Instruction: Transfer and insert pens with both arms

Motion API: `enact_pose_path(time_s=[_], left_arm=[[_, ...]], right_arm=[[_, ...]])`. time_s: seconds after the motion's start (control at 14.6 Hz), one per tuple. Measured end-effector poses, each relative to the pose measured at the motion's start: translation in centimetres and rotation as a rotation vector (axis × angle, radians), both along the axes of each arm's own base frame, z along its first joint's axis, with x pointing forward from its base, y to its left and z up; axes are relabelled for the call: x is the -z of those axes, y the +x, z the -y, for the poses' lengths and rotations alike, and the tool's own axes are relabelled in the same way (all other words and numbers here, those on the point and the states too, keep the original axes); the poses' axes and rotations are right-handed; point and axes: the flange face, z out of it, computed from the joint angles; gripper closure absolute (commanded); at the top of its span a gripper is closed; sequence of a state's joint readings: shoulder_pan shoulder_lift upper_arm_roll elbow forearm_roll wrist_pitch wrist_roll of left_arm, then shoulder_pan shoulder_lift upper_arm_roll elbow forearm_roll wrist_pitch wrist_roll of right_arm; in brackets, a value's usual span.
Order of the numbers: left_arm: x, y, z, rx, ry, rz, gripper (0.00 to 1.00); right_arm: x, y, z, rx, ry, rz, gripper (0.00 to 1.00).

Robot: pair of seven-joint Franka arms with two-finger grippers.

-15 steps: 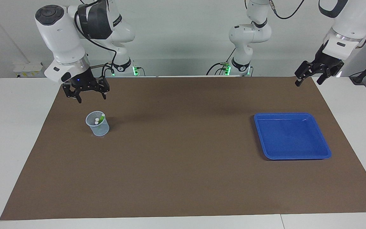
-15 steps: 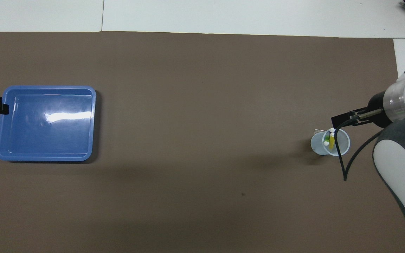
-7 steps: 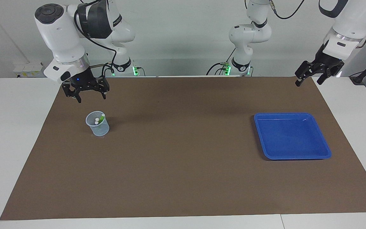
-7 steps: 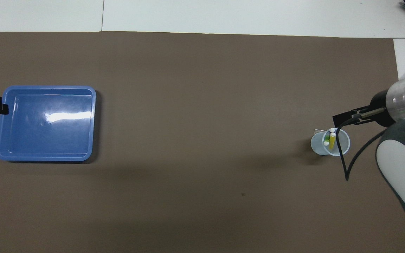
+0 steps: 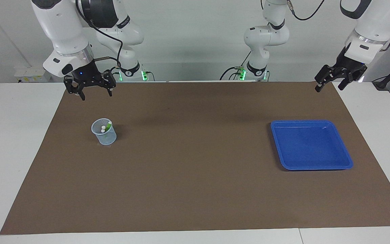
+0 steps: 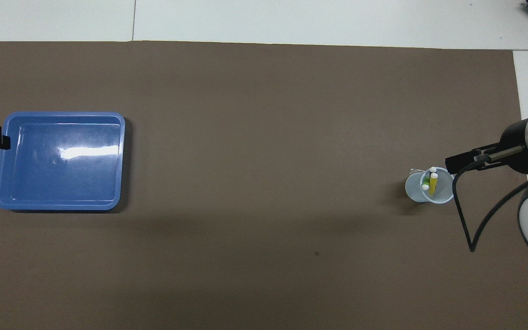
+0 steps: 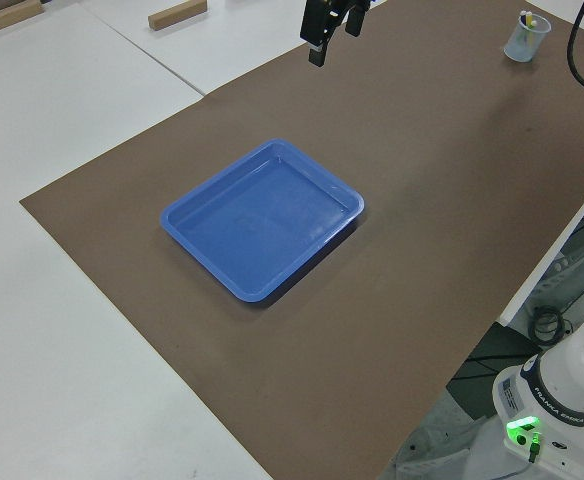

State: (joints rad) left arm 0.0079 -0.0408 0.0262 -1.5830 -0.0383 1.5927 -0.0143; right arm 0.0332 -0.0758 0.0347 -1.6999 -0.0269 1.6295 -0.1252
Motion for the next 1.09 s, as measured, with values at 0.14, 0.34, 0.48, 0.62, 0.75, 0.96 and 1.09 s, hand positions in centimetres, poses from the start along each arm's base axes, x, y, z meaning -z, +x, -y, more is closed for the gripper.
enact_pose_path(time_s=[0.14,0.34,0.48,0.62,0.75,0.96,1.09], left_arm=[[0.0,0.0,0.0,0.0,0.0,0.0,0.0],[0.0,0.0,-0.01,0.0,0.0,0.0,0.0],[-0.01,0.0,-0.04,-0.001,0.0,0.001,0.0],[-0.01,0.01,-0.06,-0.001,0.0,0.001,0.0],[-0.01,0.01,-0.09,-0.002,0.0,0.001,0.0],[-0.01,0.01,-0.11,-0.002,0.0,0.001,0.0],[-0.01,0.01,-0.11,-0.002,0.0,0.001,0.0]], right_arm=[[-0.32,-0.22,0.02,0.0,0.0,0.003,0.0],[-0.31,-0.23,0.02,0.001,0.001,0.003,0.0],[-0.3,-0.23,0.03,0.001,0.001,0.002,0.0],[-0.3,-0.23,0.1,0.003,0.001,0.002,0.0],[-0.31,-0.23,0.11,0.003,0.001,0.002,0.0],[-0.33,-0.22,0.27,0.006,0.002,0.002,0.0],[-0.34,-0.19,0.82,0.016,0.002,0.002,0.0]])
